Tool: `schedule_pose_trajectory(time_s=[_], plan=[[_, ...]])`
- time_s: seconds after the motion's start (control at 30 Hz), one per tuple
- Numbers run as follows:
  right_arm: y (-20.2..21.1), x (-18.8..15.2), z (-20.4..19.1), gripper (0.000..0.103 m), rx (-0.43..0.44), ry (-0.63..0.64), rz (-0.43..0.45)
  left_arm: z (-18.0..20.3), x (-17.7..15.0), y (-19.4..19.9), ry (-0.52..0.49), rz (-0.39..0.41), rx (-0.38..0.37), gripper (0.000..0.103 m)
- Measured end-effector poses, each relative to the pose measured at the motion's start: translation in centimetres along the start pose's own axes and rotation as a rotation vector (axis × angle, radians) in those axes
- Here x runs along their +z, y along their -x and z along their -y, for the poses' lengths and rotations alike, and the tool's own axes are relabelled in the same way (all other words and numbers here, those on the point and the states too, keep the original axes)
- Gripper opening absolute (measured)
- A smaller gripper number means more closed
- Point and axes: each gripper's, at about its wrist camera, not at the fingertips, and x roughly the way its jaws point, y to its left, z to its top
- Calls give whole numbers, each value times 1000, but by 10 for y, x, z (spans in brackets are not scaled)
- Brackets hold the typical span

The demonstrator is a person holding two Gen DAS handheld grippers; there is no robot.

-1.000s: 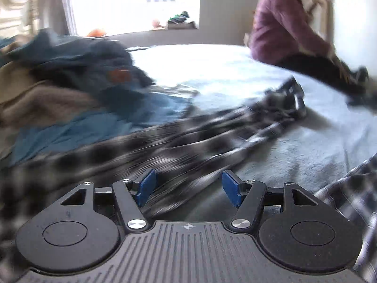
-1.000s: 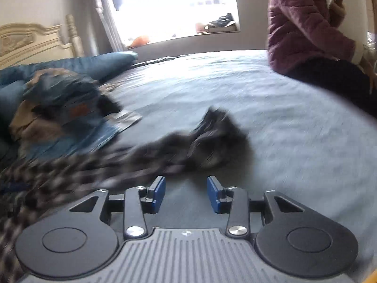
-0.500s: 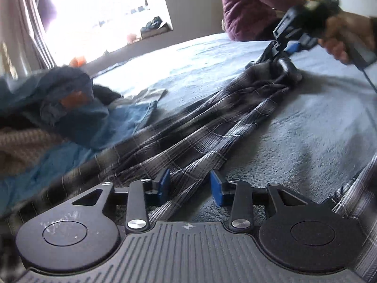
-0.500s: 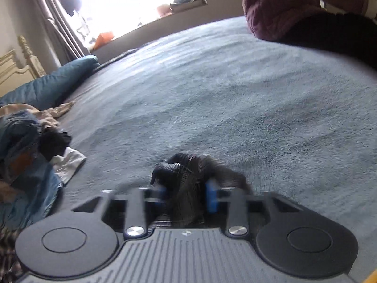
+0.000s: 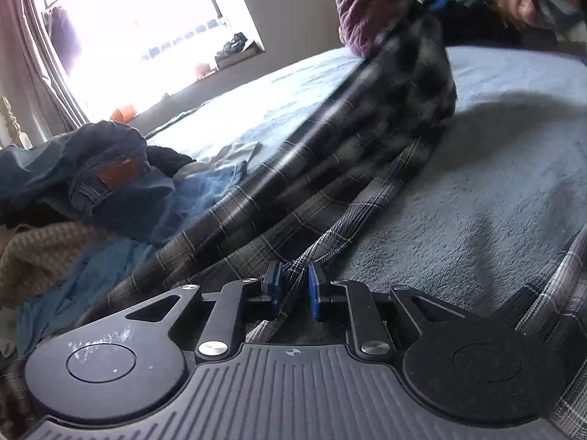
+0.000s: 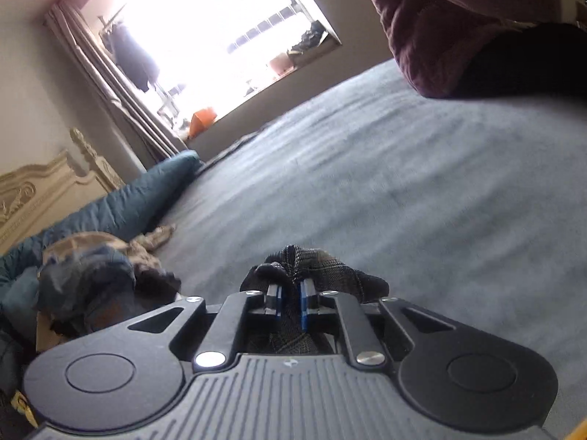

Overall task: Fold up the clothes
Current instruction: 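Grasp the plaid shirt sleeve with the right gripper while the left gripper grasps the hem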

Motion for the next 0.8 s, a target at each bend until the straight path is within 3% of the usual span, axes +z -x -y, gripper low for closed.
schedule_pose_trajectory(time_s=[0.07,0.1,0.2,0.3,0.43,0.5,0.6,0.67,0.7,0.8], plan=[[-11,10,3,40,-87,14,55,0,-1,-2,-5,-6,0,15],[-13,14,10,44,-135,-3,73,1,-1,-2,-9,-7,1,15],[-5,18,41,45,-161,-155,81,3,-1,-1,-29,-2,4,15],[13,-1,56,45,-81,-187,-44,5,-2,-3,-44,9,12,15],[5,-45,52,45,-59,-145,-268,8,-1,-3,-55,16,33,17],[-12,-64,48,43,-45,-147,-348,8,0,-5,-53,11,37,16],[-41,-76,41,36,-21,-130,-333,8,4,-8,-31,-1,33,10],[-51,-77,33,13,-25,-102,-316,6,6,-9,4,-4,31,6],[-53,-76,31,7,-19,-118,-312,4,7,-9,23,-6,29,3],[-40,-62,16,5,21,-117,-262,-5,7,-4,69,10,14,1]])
